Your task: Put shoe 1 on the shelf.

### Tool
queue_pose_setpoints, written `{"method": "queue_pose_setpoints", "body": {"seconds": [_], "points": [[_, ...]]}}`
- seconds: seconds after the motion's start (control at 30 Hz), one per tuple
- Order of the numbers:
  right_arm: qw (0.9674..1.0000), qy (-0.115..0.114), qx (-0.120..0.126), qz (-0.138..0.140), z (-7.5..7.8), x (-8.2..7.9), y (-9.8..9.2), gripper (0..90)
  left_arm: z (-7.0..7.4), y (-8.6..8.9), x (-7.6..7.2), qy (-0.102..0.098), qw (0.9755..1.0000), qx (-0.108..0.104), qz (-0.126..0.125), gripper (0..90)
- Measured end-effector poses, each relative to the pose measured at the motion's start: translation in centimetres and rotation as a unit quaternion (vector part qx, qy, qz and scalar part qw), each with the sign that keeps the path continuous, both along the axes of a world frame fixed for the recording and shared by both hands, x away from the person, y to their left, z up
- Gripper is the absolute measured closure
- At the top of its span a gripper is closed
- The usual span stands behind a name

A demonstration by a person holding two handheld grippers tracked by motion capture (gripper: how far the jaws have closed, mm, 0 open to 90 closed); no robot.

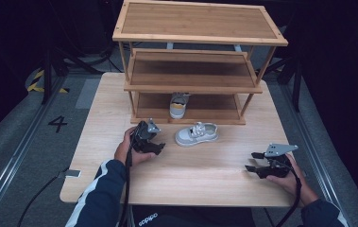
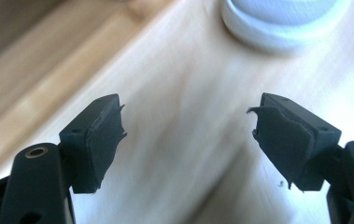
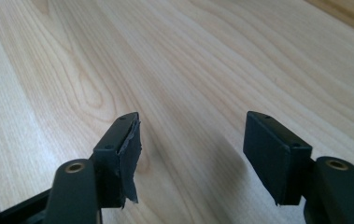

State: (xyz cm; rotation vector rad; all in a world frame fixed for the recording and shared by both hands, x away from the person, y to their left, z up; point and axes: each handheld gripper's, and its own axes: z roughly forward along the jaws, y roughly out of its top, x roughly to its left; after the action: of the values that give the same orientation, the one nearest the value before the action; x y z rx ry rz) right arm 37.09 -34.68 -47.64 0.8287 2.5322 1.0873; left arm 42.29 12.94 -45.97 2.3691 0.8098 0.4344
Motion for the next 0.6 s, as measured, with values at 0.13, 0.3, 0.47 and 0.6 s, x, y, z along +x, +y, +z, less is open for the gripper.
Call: {"method": "queue_pose_setpoints", "body": {"seconds": [0.13, 0.3, 0.47, 0.6], "points": [[1.0000, -0.004, 0.002, 0.002, 0.4, 0.3, 0.3, 38.6, 0.0, 1.4, -2.1, 0.002, 0.9999, 0.007, -0.015, 23.6], [0.9998, -0.016, 0.006, 0.006, 1.6, 1.1, 1.2, 39.3, -0.3, 2.8, -5.4, 0.006, 0.9994, 0.015, -0.032, 22.5], [0.9993, -0.031, 0.014, 0.013, 2.9, 2.2, 1.9, 39.3, -1.2, 3.8, -7.7, 0.014, 0.9993, -0.007, -0.035, 21.4], [0.9990, -0.042, 0.012, 0.015, 4.0, 3.4, 2.8, 40.3, -1.6, 4.9, -8.6, 0.029, 0.9987, -0.035, -0.024, 19.6]]}}
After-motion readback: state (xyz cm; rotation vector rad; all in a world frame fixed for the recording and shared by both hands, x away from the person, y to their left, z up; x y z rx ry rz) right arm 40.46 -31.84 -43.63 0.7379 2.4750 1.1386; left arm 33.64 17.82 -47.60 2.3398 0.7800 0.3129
